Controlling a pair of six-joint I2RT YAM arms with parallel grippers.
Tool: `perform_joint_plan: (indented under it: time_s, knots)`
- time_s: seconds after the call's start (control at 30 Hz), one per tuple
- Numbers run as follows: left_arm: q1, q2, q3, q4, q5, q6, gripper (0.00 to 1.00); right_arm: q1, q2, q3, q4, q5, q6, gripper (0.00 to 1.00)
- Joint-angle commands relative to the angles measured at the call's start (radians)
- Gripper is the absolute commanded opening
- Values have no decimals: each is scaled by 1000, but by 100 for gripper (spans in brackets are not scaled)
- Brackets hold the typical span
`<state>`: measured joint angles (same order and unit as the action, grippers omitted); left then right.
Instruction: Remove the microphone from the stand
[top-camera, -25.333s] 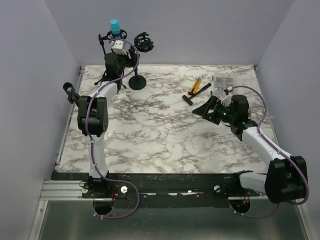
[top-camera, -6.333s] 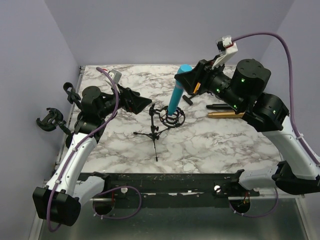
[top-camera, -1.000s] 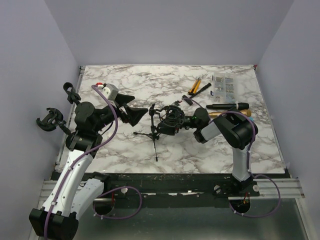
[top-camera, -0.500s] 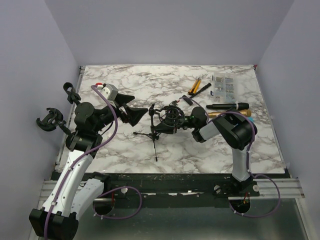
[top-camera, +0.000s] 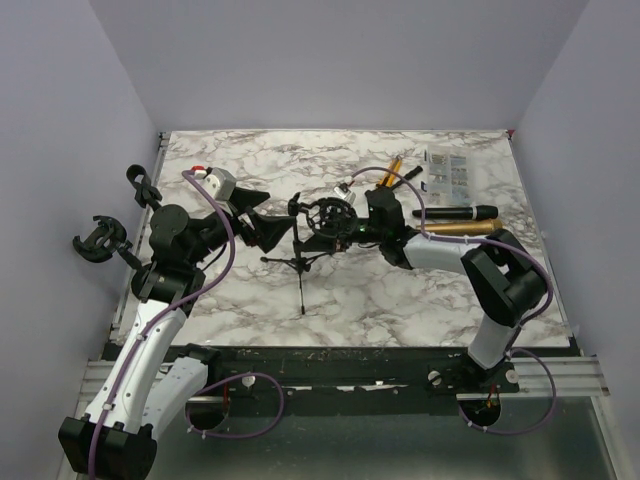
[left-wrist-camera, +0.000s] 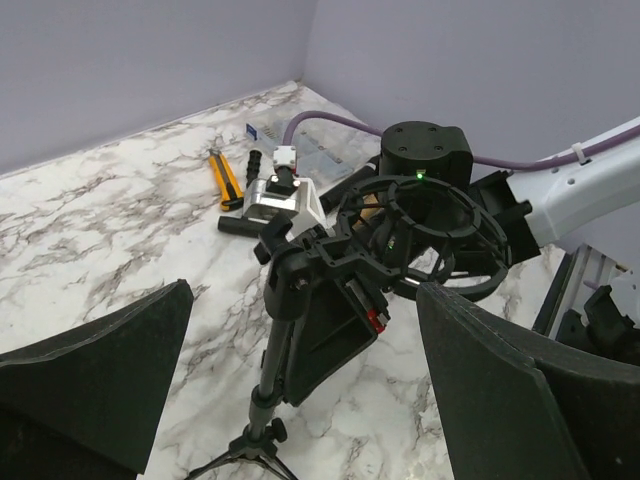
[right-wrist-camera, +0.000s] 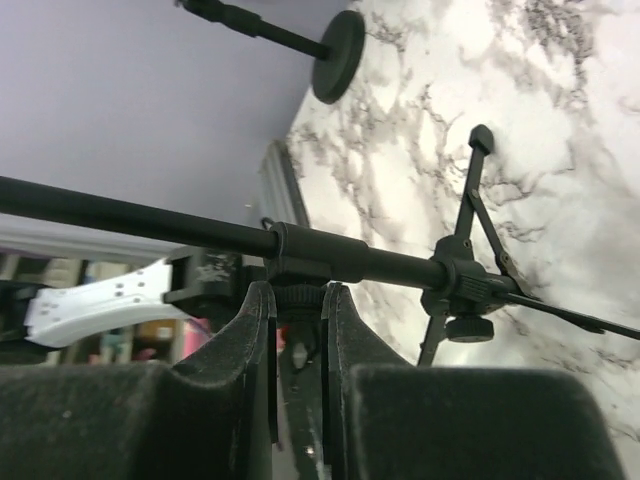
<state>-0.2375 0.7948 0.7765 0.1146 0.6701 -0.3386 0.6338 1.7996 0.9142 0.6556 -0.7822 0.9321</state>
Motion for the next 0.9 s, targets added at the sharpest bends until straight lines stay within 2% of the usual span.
perform_joint_plan:
  time_s: [0.0,0.23,0.4,0.7,0.87]
  knots:
    - [-2,-3,-11,36,22,-10,98,8,-31,3,-362,208,-292,0]
    - [-2,-6,-14,33,8,-2,98,45,-74,34,-422,282,-414,0]
    - [-2,-8,-16,34,2,0,98,50,-102,30,-433,306,-440,0]
    - [-2,-4,-17,26,-7,4,98,60,-160,59,-550,448,-529,0]
    - [-2,-2,-17,28,-9,4,98,66,-166,78,-588,441,-541,3]
